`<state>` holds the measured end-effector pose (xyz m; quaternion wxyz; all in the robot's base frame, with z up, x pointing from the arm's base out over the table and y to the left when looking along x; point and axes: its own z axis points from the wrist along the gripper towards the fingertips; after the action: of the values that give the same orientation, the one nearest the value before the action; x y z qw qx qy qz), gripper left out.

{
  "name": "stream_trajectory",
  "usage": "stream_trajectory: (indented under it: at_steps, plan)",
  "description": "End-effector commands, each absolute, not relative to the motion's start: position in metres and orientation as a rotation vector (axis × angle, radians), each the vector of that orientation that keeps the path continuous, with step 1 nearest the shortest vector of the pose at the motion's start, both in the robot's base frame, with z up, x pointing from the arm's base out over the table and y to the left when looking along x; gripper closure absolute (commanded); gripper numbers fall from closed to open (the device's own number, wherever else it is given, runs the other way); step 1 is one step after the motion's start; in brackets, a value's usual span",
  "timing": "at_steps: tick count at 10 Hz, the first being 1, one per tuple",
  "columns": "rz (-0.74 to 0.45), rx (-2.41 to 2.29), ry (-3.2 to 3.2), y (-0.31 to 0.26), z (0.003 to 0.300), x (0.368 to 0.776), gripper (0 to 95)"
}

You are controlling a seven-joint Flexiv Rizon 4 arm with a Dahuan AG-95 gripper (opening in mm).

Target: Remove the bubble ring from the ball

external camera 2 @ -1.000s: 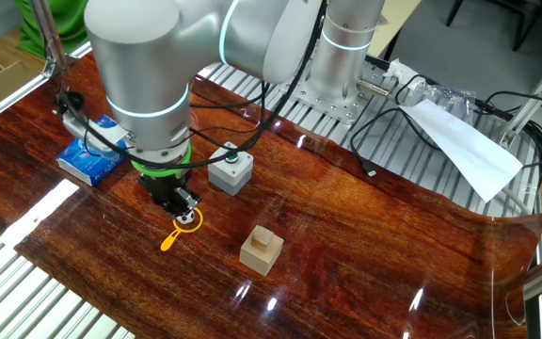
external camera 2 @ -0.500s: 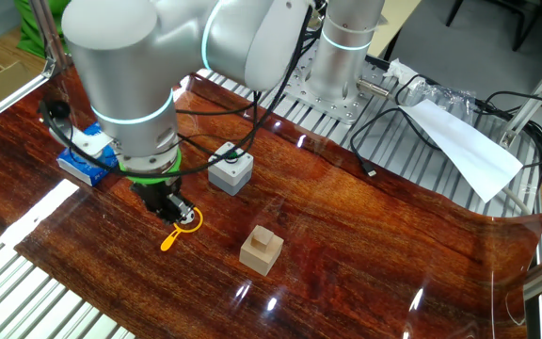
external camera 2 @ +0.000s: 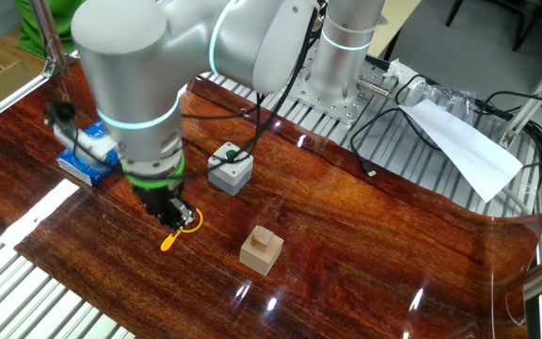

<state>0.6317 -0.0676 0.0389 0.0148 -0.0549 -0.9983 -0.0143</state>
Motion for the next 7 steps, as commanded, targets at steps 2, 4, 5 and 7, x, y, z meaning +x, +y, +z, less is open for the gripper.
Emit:
stream_trajectory:
  at_steps: [2, 4, 5, 7]
  plan:
    - [-0.035, -0.161, -3.115, -0.0666, 0.0386, 0.6342, 76.0]
    - [-0.032, -0.151, -3.120, -0.0668, 0.0363, 0.6366, 76.0]
    - [-0.032, -0.150, -3.127, -0.0667, 0.0331, 0.6368, 76.0]
    - [-0.030, -0.137, -3.134, -0.0666, 0.0296, 0.6369, 76.0]
